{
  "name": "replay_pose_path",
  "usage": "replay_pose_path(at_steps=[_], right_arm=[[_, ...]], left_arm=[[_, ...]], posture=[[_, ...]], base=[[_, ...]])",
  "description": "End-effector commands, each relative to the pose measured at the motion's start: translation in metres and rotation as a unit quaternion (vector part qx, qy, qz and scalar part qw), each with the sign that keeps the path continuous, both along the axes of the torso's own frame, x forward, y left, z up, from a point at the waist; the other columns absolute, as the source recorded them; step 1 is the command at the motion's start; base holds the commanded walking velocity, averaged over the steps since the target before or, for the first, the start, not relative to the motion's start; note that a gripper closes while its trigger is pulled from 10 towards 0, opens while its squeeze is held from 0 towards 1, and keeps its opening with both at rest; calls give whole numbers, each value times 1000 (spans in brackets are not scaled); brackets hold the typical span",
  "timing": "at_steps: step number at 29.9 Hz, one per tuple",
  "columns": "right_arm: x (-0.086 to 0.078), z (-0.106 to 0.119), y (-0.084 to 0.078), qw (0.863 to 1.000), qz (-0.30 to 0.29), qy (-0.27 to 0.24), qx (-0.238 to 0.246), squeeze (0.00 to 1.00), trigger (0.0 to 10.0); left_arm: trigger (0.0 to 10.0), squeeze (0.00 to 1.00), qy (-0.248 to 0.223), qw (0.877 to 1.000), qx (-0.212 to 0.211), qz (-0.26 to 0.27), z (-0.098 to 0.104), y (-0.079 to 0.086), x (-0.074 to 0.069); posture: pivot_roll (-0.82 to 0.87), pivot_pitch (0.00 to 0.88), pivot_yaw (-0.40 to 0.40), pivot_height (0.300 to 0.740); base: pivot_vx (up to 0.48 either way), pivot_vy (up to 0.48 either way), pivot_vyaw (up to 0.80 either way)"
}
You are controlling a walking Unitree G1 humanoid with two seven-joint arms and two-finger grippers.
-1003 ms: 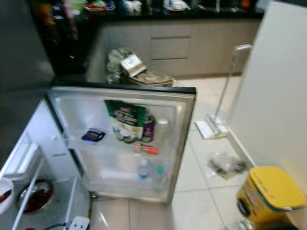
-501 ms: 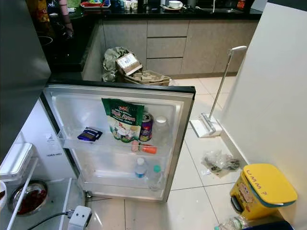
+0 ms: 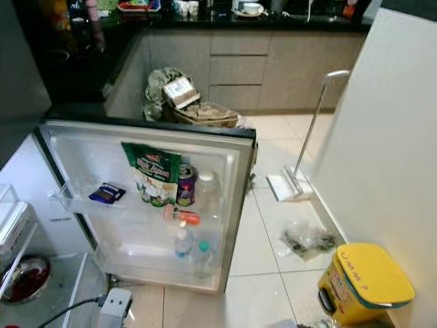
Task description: Restocking fridge
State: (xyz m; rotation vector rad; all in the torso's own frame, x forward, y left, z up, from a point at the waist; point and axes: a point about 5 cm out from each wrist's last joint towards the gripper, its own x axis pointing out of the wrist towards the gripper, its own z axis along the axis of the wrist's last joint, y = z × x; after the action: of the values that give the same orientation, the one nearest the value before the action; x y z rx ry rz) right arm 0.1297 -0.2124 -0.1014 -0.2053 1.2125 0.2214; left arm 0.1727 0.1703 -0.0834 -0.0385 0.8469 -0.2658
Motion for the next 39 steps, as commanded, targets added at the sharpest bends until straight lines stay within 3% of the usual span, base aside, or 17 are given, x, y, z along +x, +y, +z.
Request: replay_pose_path(at_steps=[1, 12, 18, 24, 30, 39], right_arm=[[2, 1, 1, 1000, 2, -4, 1, 0, 10000], [5, 1, 5, 999, 34, -4, 9, 0, 10000], [7, 2, 6, 999, 47, -3, 11, 0, 10000], [12, 3, 8, 999, 52, -11, 10, 0, 10000], [25, 8, 9, 997, 67, -30, 9, 0, 10000], [49, 19, 11, 993, 100, -62, 7, 0, 10000]], left_arm=[[10000, 0, 0, 1000, 8, 0, 0, 4, -1], [10000, 0, 15, 1000, 15, 0, -4, 2, -7], [10000, 0, 37, 999, 14, -1, -9, 3, -18], [10000, 0, 34, 999, 16, -4, -9, 2, -18], [10000, 0, 3, 1000, 10, -14, -1, -1, -3], [10000, 0, -59, 996, 12, -67, 14, -9, 24]], posture=[[1, 0, -46, 740], [-4, 0, -49, 740], [-5, 0, -52, 740], [-1, 0, -55, 740], [-3, 0, -54, 740], [-6, 0, -50, 740]], base=[[0, 0, 0], [0, 0, 0], [0, 0, 690], [0, 0, 781], [0, 0, 781], [0, 0, 0]])
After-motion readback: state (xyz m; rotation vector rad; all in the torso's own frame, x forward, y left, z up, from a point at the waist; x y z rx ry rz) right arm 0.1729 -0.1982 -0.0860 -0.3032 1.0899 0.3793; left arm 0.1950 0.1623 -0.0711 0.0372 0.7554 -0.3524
